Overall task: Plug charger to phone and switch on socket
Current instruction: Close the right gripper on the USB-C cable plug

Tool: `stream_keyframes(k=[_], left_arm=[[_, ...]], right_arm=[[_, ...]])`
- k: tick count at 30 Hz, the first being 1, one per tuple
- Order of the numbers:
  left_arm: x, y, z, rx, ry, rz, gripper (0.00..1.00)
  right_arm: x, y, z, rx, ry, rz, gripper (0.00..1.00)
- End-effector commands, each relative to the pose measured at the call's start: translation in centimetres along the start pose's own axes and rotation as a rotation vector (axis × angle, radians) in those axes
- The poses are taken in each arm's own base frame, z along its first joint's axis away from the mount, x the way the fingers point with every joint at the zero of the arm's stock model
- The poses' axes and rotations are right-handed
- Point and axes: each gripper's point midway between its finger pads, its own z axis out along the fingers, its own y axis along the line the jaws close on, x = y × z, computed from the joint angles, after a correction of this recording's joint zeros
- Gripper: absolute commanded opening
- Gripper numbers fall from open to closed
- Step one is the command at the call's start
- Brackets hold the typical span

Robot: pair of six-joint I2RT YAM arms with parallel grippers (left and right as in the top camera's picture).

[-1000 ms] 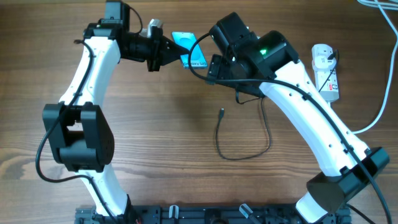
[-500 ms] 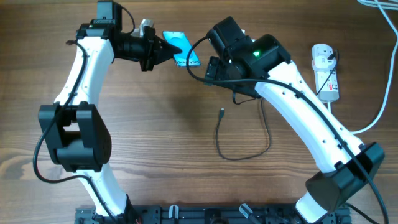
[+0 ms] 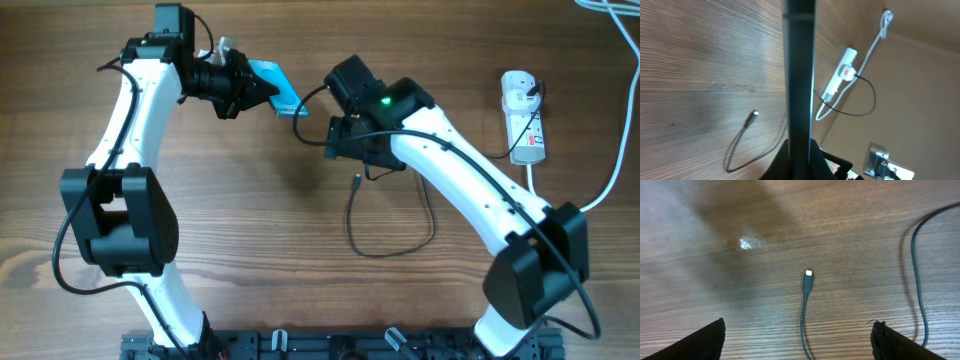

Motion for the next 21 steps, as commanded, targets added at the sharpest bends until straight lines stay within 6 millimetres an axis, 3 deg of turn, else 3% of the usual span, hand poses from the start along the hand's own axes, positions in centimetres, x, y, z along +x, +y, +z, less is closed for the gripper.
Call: stream_keyframes(k=[1, 6, 17, 21], left_arm=[[-0.3, 0.5, -1.3, -0.074, -0.069, 0.031, 0.04], [-0.4, 1.5, -1.4, -0.122, -0.083, 0.014, 0.04], [-0.2, 1.6, -1.4, -0.127, -0.077, 0.006, 0.04], [-0.2, 1.6, -1.4, -0.127, -0.077, 0.006, 0.04]], right_arm=[[1.3, 0.1, 2.5, 0.017, 0.09, -0.027, 0.8], [3.2, -0.8, 5.5, 0.089, 0.201, -0.027, 0.57], [5.2, -1.6, 9.5, 0.1, 0.255, 0.0, 0.58], [4.8, -1.1, 9.9, 0.079, 0.233, -0.001, 0.56]])
